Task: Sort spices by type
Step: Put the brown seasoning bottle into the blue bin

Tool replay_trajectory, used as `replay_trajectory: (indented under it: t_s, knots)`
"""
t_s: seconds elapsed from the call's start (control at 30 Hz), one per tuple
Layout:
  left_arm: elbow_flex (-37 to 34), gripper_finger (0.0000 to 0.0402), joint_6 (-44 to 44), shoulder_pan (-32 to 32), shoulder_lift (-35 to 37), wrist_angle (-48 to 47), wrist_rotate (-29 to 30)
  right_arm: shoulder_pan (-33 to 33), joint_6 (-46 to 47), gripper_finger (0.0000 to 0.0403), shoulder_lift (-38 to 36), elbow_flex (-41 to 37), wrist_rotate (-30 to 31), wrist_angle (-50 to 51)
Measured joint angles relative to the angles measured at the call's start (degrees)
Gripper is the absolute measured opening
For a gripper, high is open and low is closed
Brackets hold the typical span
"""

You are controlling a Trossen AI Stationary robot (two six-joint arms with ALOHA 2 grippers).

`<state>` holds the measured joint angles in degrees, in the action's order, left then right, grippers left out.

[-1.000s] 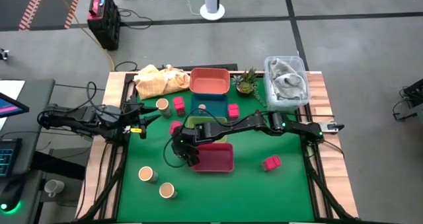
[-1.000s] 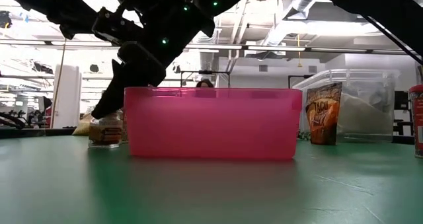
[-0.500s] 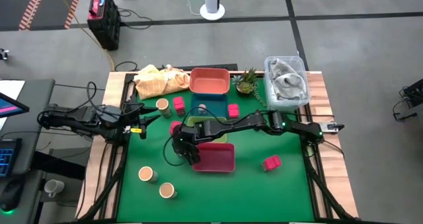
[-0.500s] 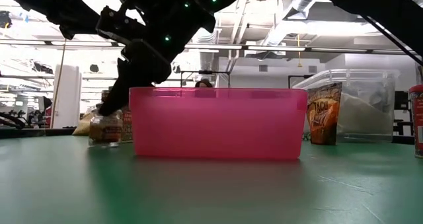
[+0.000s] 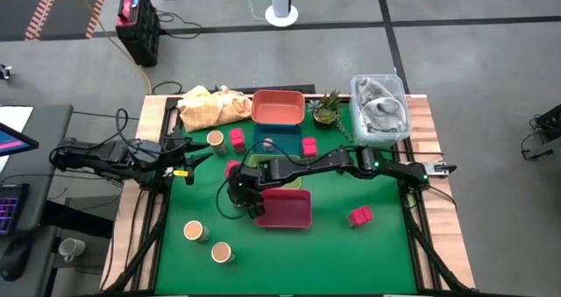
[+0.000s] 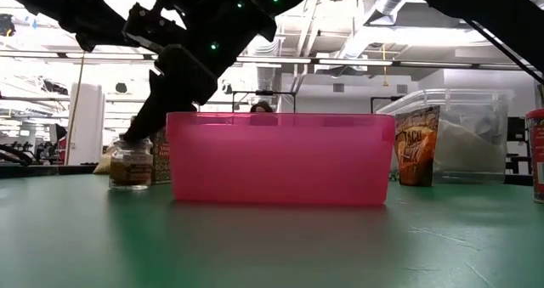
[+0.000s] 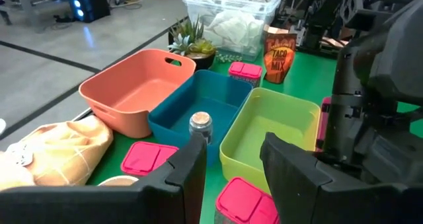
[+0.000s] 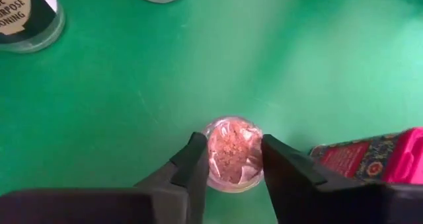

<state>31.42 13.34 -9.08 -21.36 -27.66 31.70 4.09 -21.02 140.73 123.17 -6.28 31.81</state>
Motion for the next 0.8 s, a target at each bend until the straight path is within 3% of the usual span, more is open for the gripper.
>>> replay_trajectory:
  t_s: [0.2, 0.4, 0.57, 0.8]
  knots:
    - [0.00, 0.0137, 0.00, 0.00, 0.02, 0.02, -0.07, -0.13, 0.26, 0.0224, 0.10, 0.00, 0.04, 0.02]
    - [0.00, 0.0137, 0.02, 0.00, 0.01, 0.02, -0.09, -0.77, 1.97, 0.0235, 0.15, -0.02, -1.30, -0.28]
    - [0.00, 0.0137, 0.00, 0.00, 0.02, 0.04, -0.11, -1.26, 2.96, 0.0211, 0.17, -0.02, -2.91, -0.37]
    - [0.00, 0.0137, 0.02, 0.00, 0.02, 0.07, -0.11, -1.13, 2.11, 0.0128, 0.15, -0.02, -3.07, -0.40]
